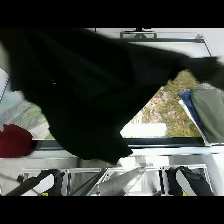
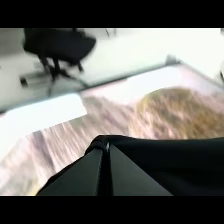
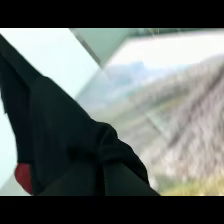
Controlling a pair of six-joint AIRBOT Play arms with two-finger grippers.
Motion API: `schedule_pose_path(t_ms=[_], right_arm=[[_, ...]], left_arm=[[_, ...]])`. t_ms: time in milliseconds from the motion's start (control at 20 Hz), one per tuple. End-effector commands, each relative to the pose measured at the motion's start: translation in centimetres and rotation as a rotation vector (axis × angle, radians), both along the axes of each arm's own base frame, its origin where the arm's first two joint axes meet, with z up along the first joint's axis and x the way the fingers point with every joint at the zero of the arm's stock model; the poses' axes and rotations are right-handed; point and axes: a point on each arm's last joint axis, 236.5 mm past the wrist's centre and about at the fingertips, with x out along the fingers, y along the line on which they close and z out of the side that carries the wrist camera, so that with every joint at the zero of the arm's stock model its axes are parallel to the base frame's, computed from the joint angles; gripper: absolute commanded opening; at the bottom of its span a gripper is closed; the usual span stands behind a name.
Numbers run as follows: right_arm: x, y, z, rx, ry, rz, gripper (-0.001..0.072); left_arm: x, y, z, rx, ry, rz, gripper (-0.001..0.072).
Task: Fold the shirts.
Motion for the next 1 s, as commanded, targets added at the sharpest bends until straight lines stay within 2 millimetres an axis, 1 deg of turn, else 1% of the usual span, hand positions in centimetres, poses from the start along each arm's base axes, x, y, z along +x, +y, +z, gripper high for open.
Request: schedule_pose_path(t_ms=[0, 100, 150, 200, 250, 300, 350, 400, 450, 500, 550, 600, 650, 700, 850, 950], right_arm=[[5.3, 0.7, -14.8, -0.088, 0.332, -0.075, 0.002], [8.0, -0.7, -23.0, -0.083, 0.499, -0.181, 0.0022], [9.4, -1.7, -26.6, -0.088, 0.559, -0.237, 0.0092], [10.5, -2.8, -29.1, -0.077, 0.608, -0.281, 0.0297], [11.4, -3.9, -30.6, -0.051, 0.649, -0.308, 0.04], [12.1, -4.9, -31.2, -0.032, 0.669, -0.317, 0.0399], [12.4, -5.6, -31.1, -0.026, 0.67, -0.31, 0.0399], [12.5, -6.4, -30.2, -0.031, 0.647, -0.279, 0.0399], [12.3, -6.8, -29.1, -0.036, 0.621, -0.24, 0.04], [12.1, -7.2, -28.0, -0.042, 0.597, -0.2, 0.0401], [11.8, -7.5, -27.4, -0.045, 0.585, -0.17, 0.0402], [11.5, -7.5, -27.3, -0.051, 0.579, -0.151, 0.0409], [11.2, -7.2, -27.5, -0.068, 0.566, -0.122, 0.046], [10.8, -6.7, -27.8, -0.077, 0.564, -0.092, 0.052], [9.6, -4.2, -28.6, -0.131, 0.538, 0.021, 0.052], [9.2, -3.5, -29.1, -0.168, 0.531, 0.052, 0.0527]], left_arm=[[8.3, -3.2, -16.3, 0.084, 0.292, -0.057, 0.0023], [11.4, -4.5, -26.1, 0.124, 0.434, -0.098, 0.0023], [12.5, -4.7, -30.4, 0.122, 0.5, -0.097, 0.0025], [13.2, -4.7, -33.4, 0.122, 0.55, -0.1, 0.0147], [13.4, -4.4, -35.3, 0.114, 0.603, -0.106, 0.0355], [13.4, -3.7, -35.9, 0.102, 0.645, -0.109, 0.0448], [13.4, -2.4, -35.6, 0.081, 0.682, -0.097, 0.0656], [13.1, -1.0, -34.7, 0.055, 0.723, -0.08, 0.0717], [12.1, 0.6, -33.8, 0.028, 0.783, -0.066, 0.0717], [10.8, 2.0, -33.4, 0.0, 0.857, -0.053, 0.0717], [9.1, 3.0, -33.4, -0.019, 0.934, -0.051, 0.0716], [7.3, 3.5, -33.9, -0.034, 1.003, -0.049, 0.071], [5.4, 3.7, -34.6, -0.048, 1.07, -0.051, 0.0709], [2.9, 3.4, -35.5, -0.057, 1.137, -0.061, 0.0709], [-5.3, 1.9, -38.1, -0.086, 1.295, -0.075, 0.071], [-10.9, 1.2, -40.0, -0.112, 1.387, -0.047, 0.071]])
